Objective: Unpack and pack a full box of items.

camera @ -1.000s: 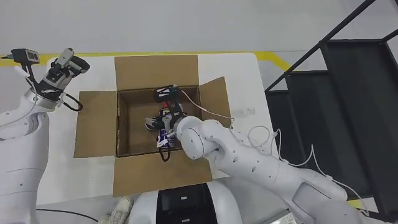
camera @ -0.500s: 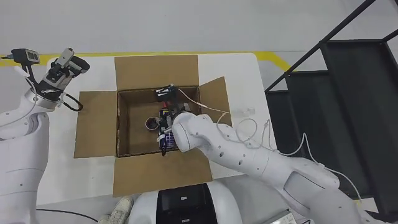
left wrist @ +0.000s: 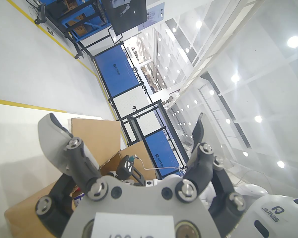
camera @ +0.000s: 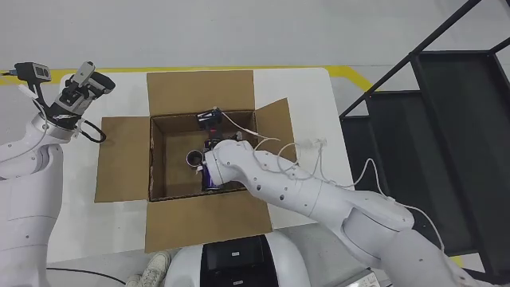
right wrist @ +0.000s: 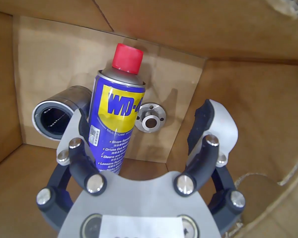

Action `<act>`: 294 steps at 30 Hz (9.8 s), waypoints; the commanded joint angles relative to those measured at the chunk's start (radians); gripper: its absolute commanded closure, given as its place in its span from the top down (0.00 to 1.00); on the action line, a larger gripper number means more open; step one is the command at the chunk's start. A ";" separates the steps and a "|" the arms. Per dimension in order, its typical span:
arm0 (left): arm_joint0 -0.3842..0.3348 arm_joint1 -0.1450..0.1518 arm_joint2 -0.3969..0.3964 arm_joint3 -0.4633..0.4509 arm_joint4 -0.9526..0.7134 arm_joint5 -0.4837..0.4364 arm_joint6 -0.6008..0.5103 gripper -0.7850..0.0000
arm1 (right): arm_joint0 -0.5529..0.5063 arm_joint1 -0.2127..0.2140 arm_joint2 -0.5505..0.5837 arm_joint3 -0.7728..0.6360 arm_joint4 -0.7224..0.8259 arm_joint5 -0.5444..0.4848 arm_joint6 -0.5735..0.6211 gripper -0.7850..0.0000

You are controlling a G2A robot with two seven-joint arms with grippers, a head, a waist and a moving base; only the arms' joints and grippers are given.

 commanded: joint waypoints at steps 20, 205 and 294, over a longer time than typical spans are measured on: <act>0.000 0.000 0.000 0.000 0.000 0.000 0.000 1.00 | 0.012 -0.119 -0.005 0.184 0.027 -0.107 -0.014 1.00; 0.000 0.000 0.000 0.000 0.000 0.000 0.000 1.00 | -0.201 0.036 1.009 0.926 -0.248 -0.636 -1.932 0.45; 0.000 0.000 0.000 0.000 0.000 0.000 0.000 1.00 | -1.109 0.169 1.322 -0.958 0.109 -1.084 -0.558 1.00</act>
